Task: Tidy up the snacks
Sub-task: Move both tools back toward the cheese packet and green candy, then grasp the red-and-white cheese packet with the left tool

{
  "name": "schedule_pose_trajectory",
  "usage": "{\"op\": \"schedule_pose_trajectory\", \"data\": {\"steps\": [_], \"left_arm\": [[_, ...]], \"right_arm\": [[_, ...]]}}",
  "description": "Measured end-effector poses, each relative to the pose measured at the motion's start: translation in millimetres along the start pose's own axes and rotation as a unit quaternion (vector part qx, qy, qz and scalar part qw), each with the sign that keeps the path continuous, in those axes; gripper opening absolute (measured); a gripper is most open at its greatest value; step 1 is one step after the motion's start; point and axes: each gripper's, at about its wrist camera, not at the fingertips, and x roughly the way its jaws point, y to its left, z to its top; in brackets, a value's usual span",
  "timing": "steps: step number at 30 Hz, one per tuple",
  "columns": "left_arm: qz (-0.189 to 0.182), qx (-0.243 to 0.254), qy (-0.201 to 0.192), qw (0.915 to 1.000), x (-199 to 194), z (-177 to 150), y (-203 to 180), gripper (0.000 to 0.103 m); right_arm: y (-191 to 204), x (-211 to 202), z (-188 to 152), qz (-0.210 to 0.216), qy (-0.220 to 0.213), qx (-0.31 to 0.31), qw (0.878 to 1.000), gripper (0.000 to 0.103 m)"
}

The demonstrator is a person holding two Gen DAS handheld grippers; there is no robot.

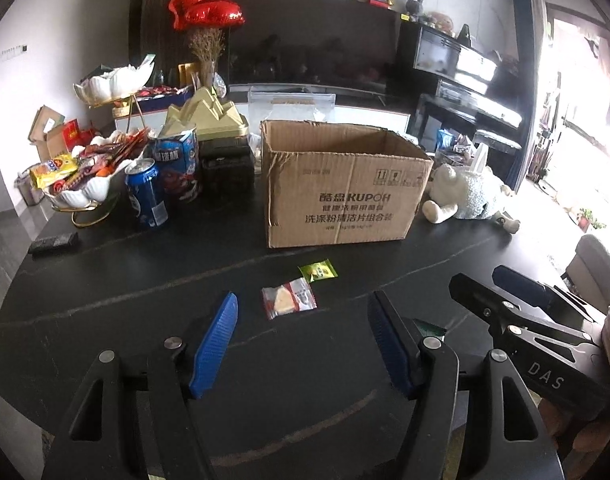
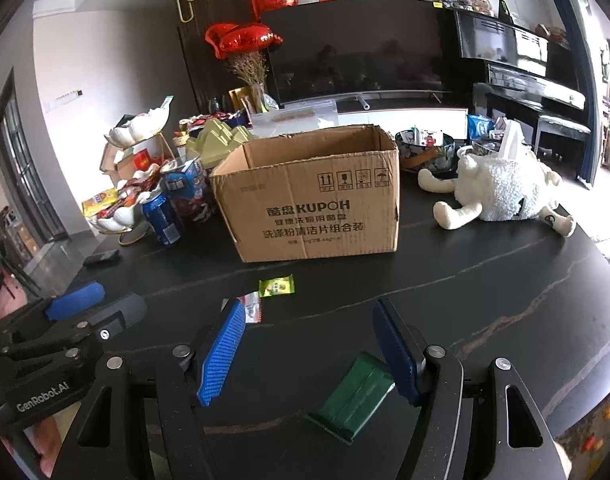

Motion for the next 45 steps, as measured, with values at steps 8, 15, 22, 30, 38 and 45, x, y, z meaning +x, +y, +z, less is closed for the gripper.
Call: {"op": "schedule_pose_trajectory", "data": {"steps": [8, 15, 22, 30, 38, 45], "left_arm": [[0.004, 0.001, 0.006, 1.0, 0, -8, 1, 0.069], [-0.001, 0.002, 0.017, 0.9998, 10, -18, 7, 0.069], [-0.023, 0.015, 0.02, 0.9994, 25, -29, 16, 0.069], [-0.051, 0.084, 0.008, 0.9952, 53, -31, 27, 0.069], [-0.081, 0.177, 0.018, 0.9807, 96, -22, 28, 0.068], [-0.149, 0.225, 0.065, 0.9607, 139, -15, 30, 0.065]], "right_arm": [[-2, 0, -4, -0.006, 0.002, 0.007, 1.0, 0.067], [-2, 13, -13, -0.008, 0.02, 0.013, 1.0, 0.067], [0, 31, -25, -0.016, 0.03, 0.024, 0.999, 0.067], [14, 58, -38, -0.026, 0.047, 0.022, 0.998, 0.067], [26, 85, -36, -0.061, 0.066, -0.01, 0.996, 0.067], [27, 113, -30, -0.089, 0.095, -0.007, 0.991, 0.067]]}}
